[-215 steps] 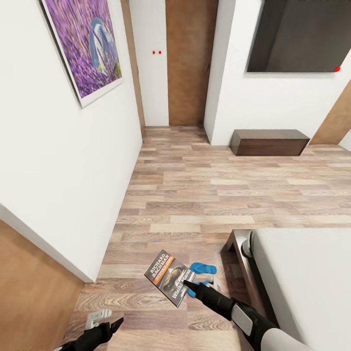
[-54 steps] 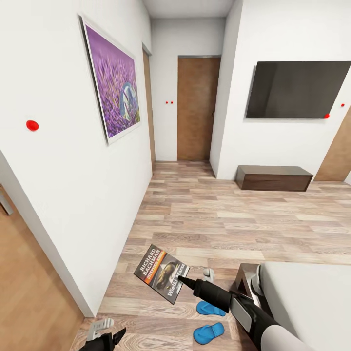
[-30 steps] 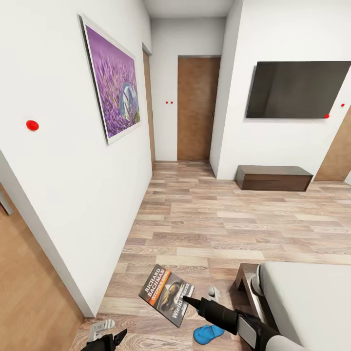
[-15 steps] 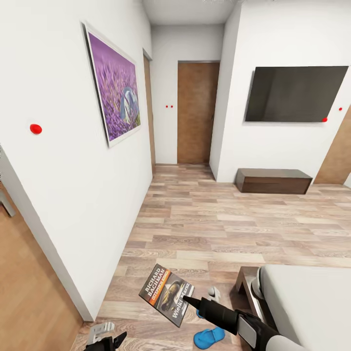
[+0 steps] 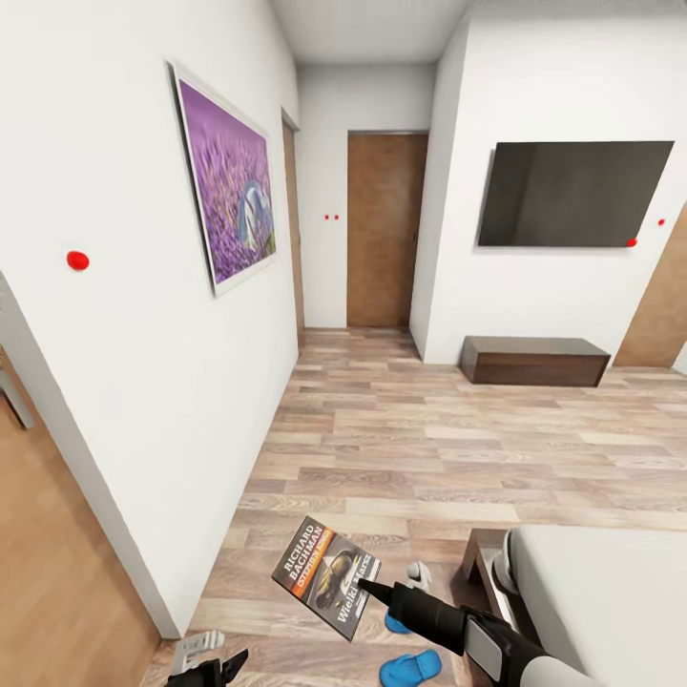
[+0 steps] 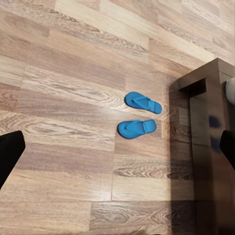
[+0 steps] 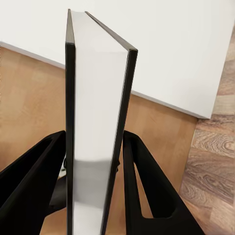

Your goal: In the bedroom, move the book from the bed onto either nightstand, and place the two sandals side by side next to the bed.

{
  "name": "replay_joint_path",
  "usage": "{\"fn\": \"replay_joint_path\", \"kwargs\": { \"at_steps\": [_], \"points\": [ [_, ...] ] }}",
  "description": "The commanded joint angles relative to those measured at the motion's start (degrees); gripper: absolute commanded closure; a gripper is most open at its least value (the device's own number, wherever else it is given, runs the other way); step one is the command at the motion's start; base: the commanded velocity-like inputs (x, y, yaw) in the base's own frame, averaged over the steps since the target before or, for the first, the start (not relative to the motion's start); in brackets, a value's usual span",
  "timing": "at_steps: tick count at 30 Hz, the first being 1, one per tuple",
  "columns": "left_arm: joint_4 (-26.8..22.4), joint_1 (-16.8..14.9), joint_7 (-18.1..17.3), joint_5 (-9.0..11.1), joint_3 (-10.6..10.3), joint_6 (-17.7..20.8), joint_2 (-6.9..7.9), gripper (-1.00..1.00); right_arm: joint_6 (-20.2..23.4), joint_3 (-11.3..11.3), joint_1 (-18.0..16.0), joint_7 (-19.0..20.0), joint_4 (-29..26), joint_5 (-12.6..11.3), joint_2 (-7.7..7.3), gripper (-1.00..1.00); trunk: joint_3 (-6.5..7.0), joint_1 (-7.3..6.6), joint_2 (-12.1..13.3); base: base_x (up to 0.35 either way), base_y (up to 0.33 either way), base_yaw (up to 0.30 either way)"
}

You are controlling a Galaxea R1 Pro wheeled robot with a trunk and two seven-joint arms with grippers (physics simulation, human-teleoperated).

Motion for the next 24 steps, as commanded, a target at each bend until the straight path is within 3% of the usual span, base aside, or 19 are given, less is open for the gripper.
{"fn": "replay_joint_path", "kwargs": {
  "at_steps": [1,24],
  "points": [
    [0.1,0.0,-0.1,-0.6,0.4,-0.4,0.02,-1.00,0.5,0.3,-0.1,0.1,0.0,-0.6,-0.01,1.00,-0.01,0.02,-0.1,0.000,0.000,0.000],
    [0.1,0.0,-0.1,-0.6,0.4,-0.4,0.02,-1.00,0.5,0.3,0.0,-0.3,0.0,-0.4,-0.02,1.00,1.61,0.02,-0.1,0.000,0.000,0.000]
  ]
}}
